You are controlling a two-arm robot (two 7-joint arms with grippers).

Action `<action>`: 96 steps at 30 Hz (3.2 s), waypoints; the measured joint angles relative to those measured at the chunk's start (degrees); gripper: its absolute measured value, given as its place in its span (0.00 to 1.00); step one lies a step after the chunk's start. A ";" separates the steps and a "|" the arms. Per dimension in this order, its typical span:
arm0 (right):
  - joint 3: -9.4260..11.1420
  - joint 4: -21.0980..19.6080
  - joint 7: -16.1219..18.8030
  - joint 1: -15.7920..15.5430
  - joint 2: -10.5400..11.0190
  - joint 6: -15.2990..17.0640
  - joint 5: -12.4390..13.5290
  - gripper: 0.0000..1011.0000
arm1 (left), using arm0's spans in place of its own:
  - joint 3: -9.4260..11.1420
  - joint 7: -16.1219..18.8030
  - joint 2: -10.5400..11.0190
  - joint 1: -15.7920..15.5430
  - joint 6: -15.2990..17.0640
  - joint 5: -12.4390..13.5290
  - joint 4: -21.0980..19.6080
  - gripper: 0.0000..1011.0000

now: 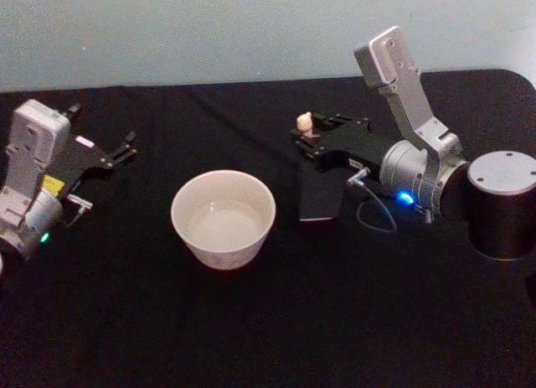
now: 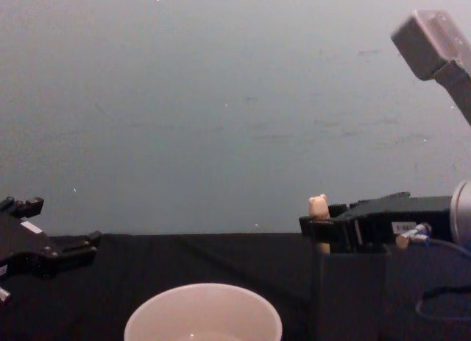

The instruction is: Pick up the stirring spoon with one hand, stir inside the cup, then place it back in its original position.

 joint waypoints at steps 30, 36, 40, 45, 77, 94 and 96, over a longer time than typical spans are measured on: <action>3.06 -3.03 1.49 -2.02 -0.35 -1.27 1.28 0.20 | 0.00 0.00 0.00 0.00 0.00 0.00 0.00 0.99; 5.90 -6.74 2.92 -3.46 0.11 -2.02 3.20 0.20 | 0.00 0.00 0.00 0.00 0.00 0.00 0.00 0.99; 7.36 -8.75 3.14 -4.12 0.41 -2.54 4.62 0.20 | 0.00 0.00 0.00 0.00 0.00 0.00 0.00 0.99; 8.66 -10.56 3.08 -4.52 0.72 -3.17 6.16 0.20 | 0.00 0.00 0.00 0.00 0.00 0.00 0.00 0.99; 0.83 -0.77 17.12 2.78 0.85 -19.99 12.78 0.20 | 0.00 0.00 0.00 0.00 0.00 0.00 0.00 0.99; -6.12 5.83 16.54 3.71 -0.60 -23.59 9.66 0.20 | 0.00 0.00 0.00 0.00 0.00 0.00 0.00 0.99; -6.58 6.96 16.32 3.76 -1.07 -24.35 9.00 0.20 | 0.00 0.00 0.00 0.00 0.00 0.00 0.00 0.99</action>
